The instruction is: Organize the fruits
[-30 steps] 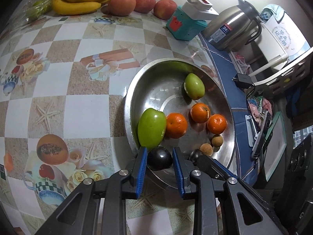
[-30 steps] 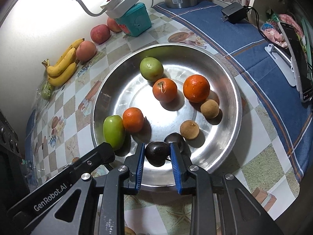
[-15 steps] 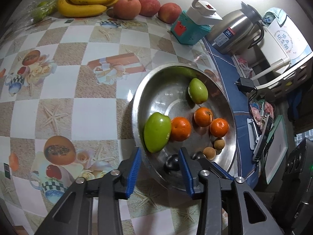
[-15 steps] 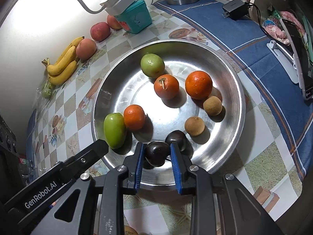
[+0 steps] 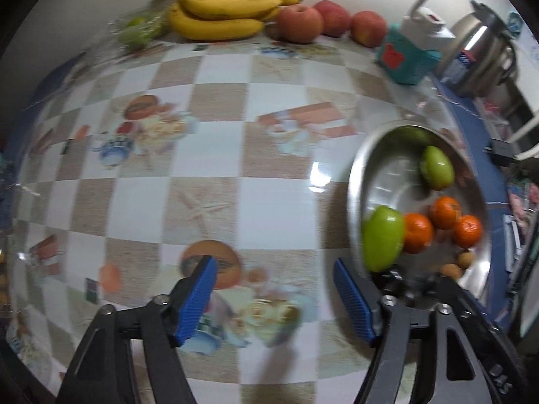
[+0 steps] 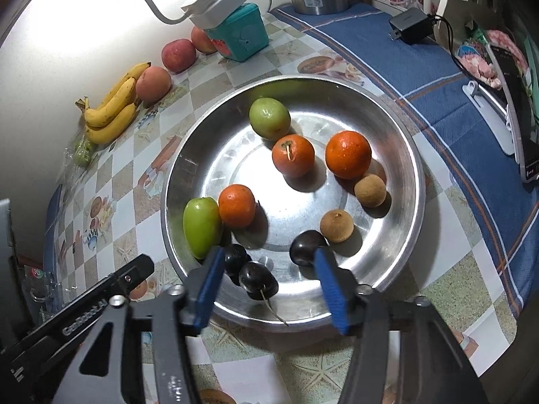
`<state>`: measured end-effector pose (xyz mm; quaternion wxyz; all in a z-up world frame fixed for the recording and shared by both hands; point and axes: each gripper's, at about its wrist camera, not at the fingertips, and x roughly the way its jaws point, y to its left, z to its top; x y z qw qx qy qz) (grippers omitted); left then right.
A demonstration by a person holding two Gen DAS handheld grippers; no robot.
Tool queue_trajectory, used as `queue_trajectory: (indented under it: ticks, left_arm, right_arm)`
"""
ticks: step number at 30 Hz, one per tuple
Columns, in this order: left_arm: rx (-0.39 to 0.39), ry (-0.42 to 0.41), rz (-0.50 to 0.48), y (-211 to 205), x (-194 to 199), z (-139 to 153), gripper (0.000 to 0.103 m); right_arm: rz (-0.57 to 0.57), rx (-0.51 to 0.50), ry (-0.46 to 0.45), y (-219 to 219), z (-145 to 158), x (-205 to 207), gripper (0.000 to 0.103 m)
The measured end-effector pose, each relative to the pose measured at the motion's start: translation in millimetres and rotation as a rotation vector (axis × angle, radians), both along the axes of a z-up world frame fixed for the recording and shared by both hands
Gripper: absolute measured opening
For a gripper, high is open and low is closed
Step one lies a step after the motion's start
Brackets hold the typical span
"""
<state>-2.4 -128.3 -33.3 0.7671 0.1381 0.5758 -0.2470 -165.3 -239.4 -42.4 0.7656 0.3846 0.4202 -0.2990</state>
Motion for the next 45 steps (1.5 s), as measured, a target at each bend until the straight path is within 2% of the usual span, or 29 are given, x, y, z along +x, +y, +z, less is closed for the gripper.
queue_trajectory:
  ticks: [4,6,8,13,15,21,27,36,45]
  left_arm:
    - [0.05,-0.047,0.025,8,7,-1,0.087]
    - [0.073,-0.066,0.037,12,12,-3,0.089]
    - [0.084,-0.077,0.047,16,16,-5,0.09]
    - [0.118,-0.134,0.055,19,22,-4,0.09]
    - [0.111,-0.148,0.054,21,23,-2,0.09]
    - [0.184,-0.252,0.073,24,18,3,0.09]
    - [0.207,-0.306,0.044,26,9,9,0.09]
    - [0.235,-0.289,0.053,46,2,12,0.09]
    - [0.21,-0.272,0.053,76,-14,24,0.09]
  right_arm:
    - [0.024,-0.019,0.009,3,1,5,0.068]
    - [0.04,-0.03,0.016,5,1,7,0.079]
    - [0.051,-0.047,0.022,7,1,10,0.086]
    - [0.086,-0.075,0.04,13,0,17,0.087]
    - [0.093,-0.084,0.047,15,0,19,0.095]
    - [0.11,-0.107,0.059,20,-1,24,0.095]
    - [0.125,-0.121,0.064,25,-2,28,0.095]
    - [0.161,-0.127,0.063,39,-2,28,0.095]
    - [0.186,-0.123,0.064,58,2,20,0.095]
